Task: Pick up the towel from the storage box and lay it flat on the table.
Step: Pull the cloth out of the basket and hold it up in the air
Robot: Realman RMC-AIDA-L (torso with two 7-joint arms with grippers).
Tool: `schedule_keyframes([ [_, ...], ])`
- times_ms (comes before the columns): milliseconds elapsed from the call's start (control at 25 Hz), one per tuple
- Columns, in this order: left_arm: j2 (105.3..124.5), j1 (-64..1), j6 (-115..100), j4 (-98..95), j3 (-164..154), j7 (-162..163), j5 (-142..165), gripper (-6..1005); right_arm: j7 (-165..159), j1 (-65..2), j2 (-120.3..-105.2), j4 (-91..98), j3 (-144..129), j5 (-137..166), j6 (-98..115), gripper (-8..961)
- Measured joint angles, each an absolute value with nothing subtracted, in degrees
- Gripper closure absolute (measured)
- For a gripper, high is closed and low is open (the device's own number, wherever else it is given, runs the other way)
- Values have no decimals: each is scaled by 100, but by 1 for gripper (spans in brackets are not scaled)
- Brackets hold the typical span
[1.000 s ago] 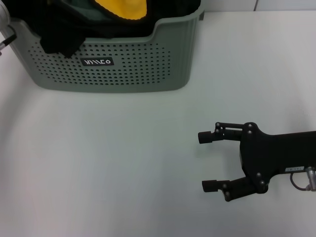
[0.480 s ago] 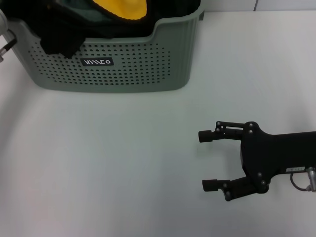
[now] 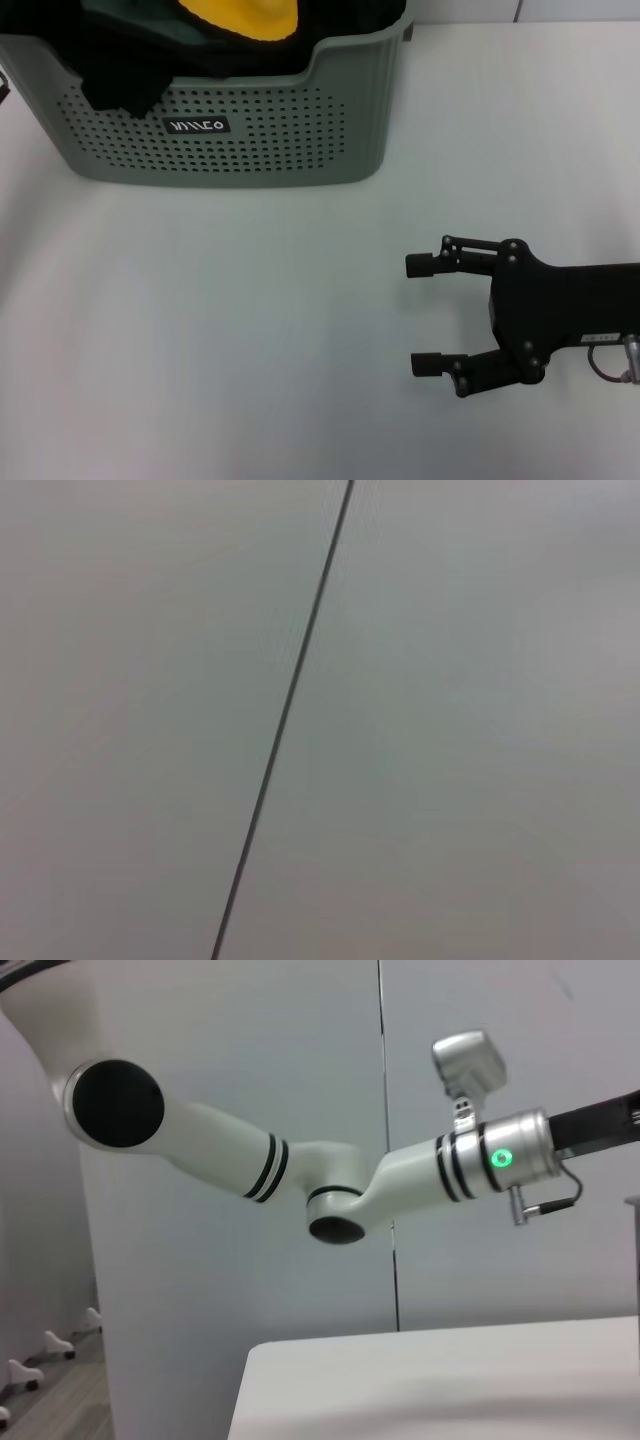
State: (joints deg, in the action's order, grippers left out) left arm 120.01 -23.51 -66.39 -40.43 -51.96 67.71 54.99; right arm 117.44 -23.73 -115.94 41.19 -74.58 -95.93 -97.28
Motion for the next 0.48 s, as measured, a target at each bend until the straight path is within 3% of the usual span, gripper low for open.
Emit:
schedule_keyframes([
  [480, 11921, -2175, -8636, -4020, -5187, 8071, 4986, 990, 12993, -2374, -11617, 3611, -7524, -10719, -9236, 75],
])
